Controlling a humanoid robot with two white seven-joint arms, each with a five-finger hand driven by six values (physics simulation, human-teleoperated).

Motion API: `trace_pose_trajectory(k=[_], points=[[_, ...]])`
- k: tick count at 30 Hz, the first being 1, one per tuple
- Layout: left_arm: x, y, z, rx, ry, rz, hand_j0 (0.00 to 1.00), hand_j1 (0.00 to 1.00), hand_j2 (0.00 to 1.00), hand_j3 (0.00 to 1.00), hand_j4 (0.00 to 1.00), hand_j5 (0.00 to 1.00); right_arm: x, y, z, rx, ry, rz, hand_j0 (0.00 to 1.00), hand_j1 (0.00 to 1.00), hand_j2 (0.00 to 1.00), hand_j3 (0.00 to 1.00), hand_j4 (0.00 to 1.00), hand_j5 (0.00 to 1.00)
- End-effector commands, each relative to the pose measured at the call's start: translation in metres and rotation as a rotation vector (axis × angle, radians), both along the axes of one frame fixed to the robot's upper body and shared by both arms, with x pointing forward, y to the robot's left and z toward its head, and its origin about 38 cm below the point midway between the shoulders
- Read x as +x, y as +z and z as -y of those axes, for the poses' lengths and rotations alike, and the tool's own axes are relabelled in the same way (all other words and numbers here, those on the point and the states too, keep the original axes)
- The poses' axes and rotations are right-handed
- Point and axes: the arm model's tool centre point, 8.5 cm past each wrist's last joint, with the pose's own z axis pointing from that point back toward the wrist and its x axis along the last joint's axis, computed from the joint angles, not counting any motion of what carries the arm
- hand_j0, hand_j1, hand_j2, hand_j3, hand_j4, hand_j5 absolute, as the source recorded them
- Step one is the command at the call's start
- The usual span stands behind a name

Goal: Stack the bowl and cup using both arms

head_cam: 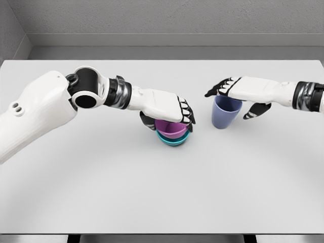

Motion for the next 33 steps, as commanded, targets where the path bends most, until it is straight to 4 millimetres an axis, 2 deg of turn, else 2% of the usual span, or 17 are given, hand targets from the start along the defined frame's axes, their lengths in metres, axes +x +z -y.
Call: trace_pose_trajectory(k=[1,4,10,18,20,22,23,25,27,29,30,32,33], points=[[0.002,-0.001,-0.002,-0.001,0.010,-0.007,0.90,0.90,0.90,0.90,0.90,0.90,0.000,-0.002,0.000,0.003,-0.002,-0.007,1.00,1.00,1.00,1.00,1.00,1.00],[0.002,-0.001,-0.002,-0.001,0.012,-0.008,0.91,0.91,0.91,0.91,0.91,0.91,0.002,-0.003,0.003,0.002,-0.014,-0.012,1.00,1.00,1.00,1.00,1.00,1.00],[0.002,-0.001,-0.002,-0.001,0.012,-0.008,1.00,1.00,1.00,1.00,1.00,1.00,0.005,-0.008,0.008,0.001,-0.034,-0.024,1.00,1.00,1.00,1.00,1.00,1.00],[0.003,-0.001,-0.003,-0.007,0.015,-0.016,1.00,1.00,1.00,1.00,1.00,1.00,0.006,-0.007,0.008,0.003,-0.036,-0.023,1.00,1.00,1.00,1.00,1.00,1.00],[0.003,0.001,-0.005,-0.008,0.019,-0.013,1.00,1.00,1.00,1.00,1.00,1.00,0.007,-0.006,0.007,0.005,-0.035,-0.020,1.00,1.00,1.00,1.00,1.00,1.00],[0.008,0.013,-0.012,-0.027,0.033,-0.009,1.00,1.00,1.00,1.00,1.00,1.00,0.009,-0.008,0.007,0.011,-0.040,-0.025,1.00,1.00,1.00,1.00,1.00,1.00],[0.014,0.022,-0.026,-0.036,0.062,-0.006,1.00,1.00,1.00,1.00,1.00,1.00,0.010,-0.009,0.008,0.006,-0.045,-0.025,1.00,1.00,1.00,1.00,1.00,1.00],[0.028,0.052,-0.076,-0.096,0.169,0.005,1.00,1.00,1.00,1.00,1.00,1.00,0.010,-0.010,0.004,0.001,-0.040,-0.021,1.00,1.00,1.00,1.00,1.00,1.00],[0.035,0.071,-0.113,-0.126,0.244,0.027,1.00,1.00,1.00,1.00,1.00,1.00,0.011,-0.011,0.003,0.003,-0.038,-0.021,1.00,1.00,1.00,1.00,1.00,1.00],[0.036,0.078,-0.139,-0.136,0.299,0.038,1.00,1.00,1.00,1.00,1.00,1.00,0.011,-0.010,0.002,0.004,-0.038,-0.020,1.00,1.00,1.00,1.00,1.00,1.00],[0.036,0.075,-0.152,-0.133,0.327,0.032,1.00,1.00,1.00,1.00,1.00,1.00,0.011,-0.010,0.002,0.004,-0.038,-0.020,1.00,1.00,1.00,1.00,1.00,1.00],[0.030,0.060,-0.191,-0.134,0.413,0.007,1.00,1.00,1.00,1.00,1.00,1.00,0.012,-0.011,0.001,0.008,-0.037,-0.022,1.00,1.00,1.00,1.00,1.00,1.00],[0.029,0.057,-0.196,-0.138,0.424,0.001,1.00,1.00,1.00,1.00,1.00,1.00,0.012,-0.011,0.001,0.008,-0.037,-0.022,1.00,1.00,1.00,1.00,1.00,1.00]])
